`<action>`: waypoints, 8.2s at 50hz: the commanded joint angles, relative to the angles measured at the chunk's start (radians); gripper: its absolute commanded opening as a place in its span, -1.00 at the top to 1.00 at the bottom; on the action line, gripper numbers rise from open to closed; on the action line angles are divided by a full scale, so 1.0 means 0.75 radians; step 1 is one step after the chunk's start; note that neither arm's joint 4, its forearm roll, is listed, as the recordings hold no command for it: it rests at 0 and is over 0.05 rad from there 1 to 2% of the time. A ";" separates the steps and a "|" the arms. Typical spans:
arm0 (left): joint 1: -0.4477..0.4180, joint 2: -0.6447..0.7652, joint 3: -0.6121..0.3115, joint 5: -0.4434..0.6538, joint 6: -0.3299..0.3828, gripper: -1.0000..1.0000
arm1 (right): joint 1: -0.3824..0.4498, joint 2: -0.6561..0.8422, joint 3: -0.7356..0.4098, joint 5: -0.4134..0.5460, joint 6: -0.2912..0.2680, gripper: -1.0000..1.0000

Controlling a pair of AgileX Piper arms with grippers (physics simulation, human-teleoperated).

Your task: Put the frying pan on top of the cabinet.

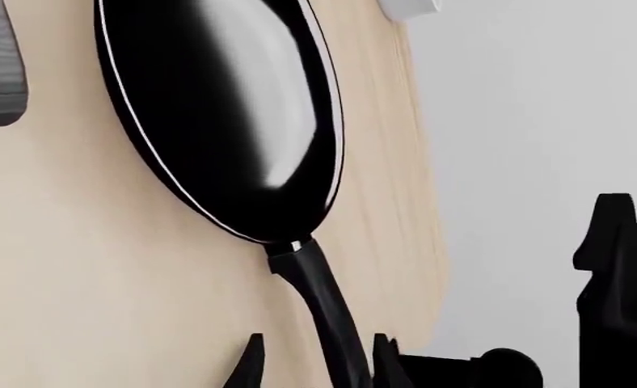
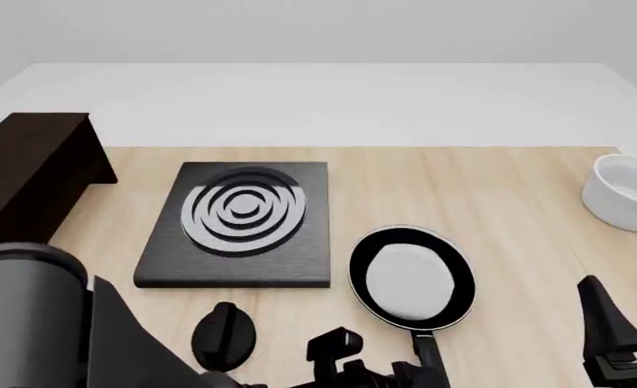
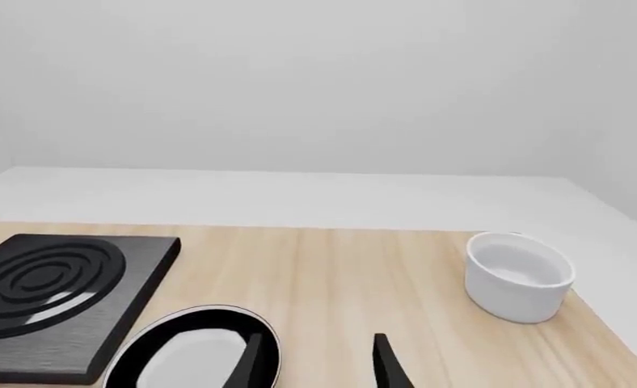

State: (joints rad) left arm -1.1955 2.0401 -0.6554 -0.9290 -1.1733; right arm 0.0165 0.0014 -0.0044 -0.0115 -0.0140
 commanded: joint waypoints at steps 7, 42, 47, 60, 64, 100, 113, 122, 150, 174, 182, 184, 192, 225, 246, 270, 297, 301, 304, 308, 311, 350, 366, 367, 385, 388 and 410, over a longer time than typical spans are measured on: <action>-0.032 0.072 -0.032 -0.031 -0.155 -1.00 | 0.001 0.000 -0.004 0.002 -0.003 -1.00; -0.057 0.131 -0.052 -0.106 -0.219 -1.00 | 0.012 0.004 0.001 0.000 -0.012 -1.00; -0.062 0.158 -0.060 -0.123 -0.230 -1.00 | 0.011 0.003 -0.001 0.003 -0.009 -1.00; -0.072 0.200 -0.079 -0.147 -0.252 -1.00 | 0.011 0.006 -0.005 0.004 -0.006 -1.00; -0.074 0.203 -0.079 -0.154 -0.256 -1.00 | 0.012 0.006 0.000 0.000 -0.007 -1.00; -0.078 0.283 -0.113 -0.207 -0.301 -1.00 | 0.010 0.007 -0.007 0.008 0.001 -1.00; -0.081 0.303 -0.121 -0.219 -0.314 -1.00 | 0.013 0.006 -0.011 0.010 -0.003 -1.00; -0.079 0.323 -0.126 -0.229 -0.326 -1.00 | 0.014 0.004 0.000 0.000 -0.007 -1.00; -0.072 0.376 -0.143 -0.265 -0.353 -1.00 | 0.021 0.001 -0.001 0.002 -0.017 -1.00; -0.063 0.421 -0.187 -0.249 -0.362 -1.00 | 0.019 0.004 -0.007 0.006 -0.010 -1.00; -0.060 0.440 -0.208 -0.241 -0.366 -1.00 | 0.018 0.008 -0.009 0.005 -0.005 -1.00; -0.058 0.447 -0.215 -0.237 -0.366 -1.00 | 0.018 0.007 -0.011 0.006 -0.004 -1.00; -0.049 0.459 -0.233 -0.223 -0.366 -1.00 | 0.018 0.006 -0.011 0.007 -0.001 -1.00; 0.022 0.382 -0.169 -0.243 -0.325 1.00 | 0.024 0.003 -0.015 0.011 -0.016 -1.00; 0.075 -0.007 0.008 -0.186 -0.190 1.00 | 0.025 0.002 -0.012 0.006 -0.018 -1.00; 0.144 -0.526 0.152 0.012 -0.048 1.00 | 0.028 0.000 0.002 -0.003 -0.020 -1.00; 0.475 -1.375 0.144 0.689 0.203 1.00 | 0.031 -0.001 0.006 -0.007 -0.025 -1.00; 0.531 -1.421 0.140 0.732 0.212 1.00 | 0.031 0.001 0.005 -0.008 -0.026 -1.00; 0.609 -1.475 0.133 0.776 0.230 1.00 | 0.033 0.000 0.005 -0.008 -0.026 -1.00; 0.706 -1.542 0.135 0.815 0.218 1.00 | 0.031 0.000 0.005 -0.008 -0.024 -1.00; 0.764 -1.593 0.126 0.843 0.214 1.00 | 0.032 0.000 0.005 -0.009 -0.027 -1.00; 1.402 -1.729 0.267 0.759 -0.022 1.00 | 0.043 0.000 0.003 -0.002 -0.044 -1.00; 1.522 -1.622 0.337 0.625 -0.094 1.00 | 0.047 0.000 0.006 0.000 -0.050 -1.00; 1.532 -1.619 0.336 0.620 -0.096 1.00 | 0.047 0.000 0.006 0.000 -0.051 -1.00; 1.654 -1.451 0.360 0.467 -0.150 1.00 | 0.050 -0.001 0.005 0.004 -0.061 -1.00; 1.670 -1.426 0.365 0.441 -0.168 1.00 | 0.051 -0.001 0.005 0.006 -0.064 -1.00; 1.689 -1.225 0.431 0.226 -0.264 1.00 | 0.055 -0.001 0.005 0.011 -0.073 -1.00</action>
State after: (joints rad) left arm 0.0709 1.0690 -0.3379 -0.6666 -1.3430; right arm 0.0568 0.0006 -0.0007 -0.0050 -0.0659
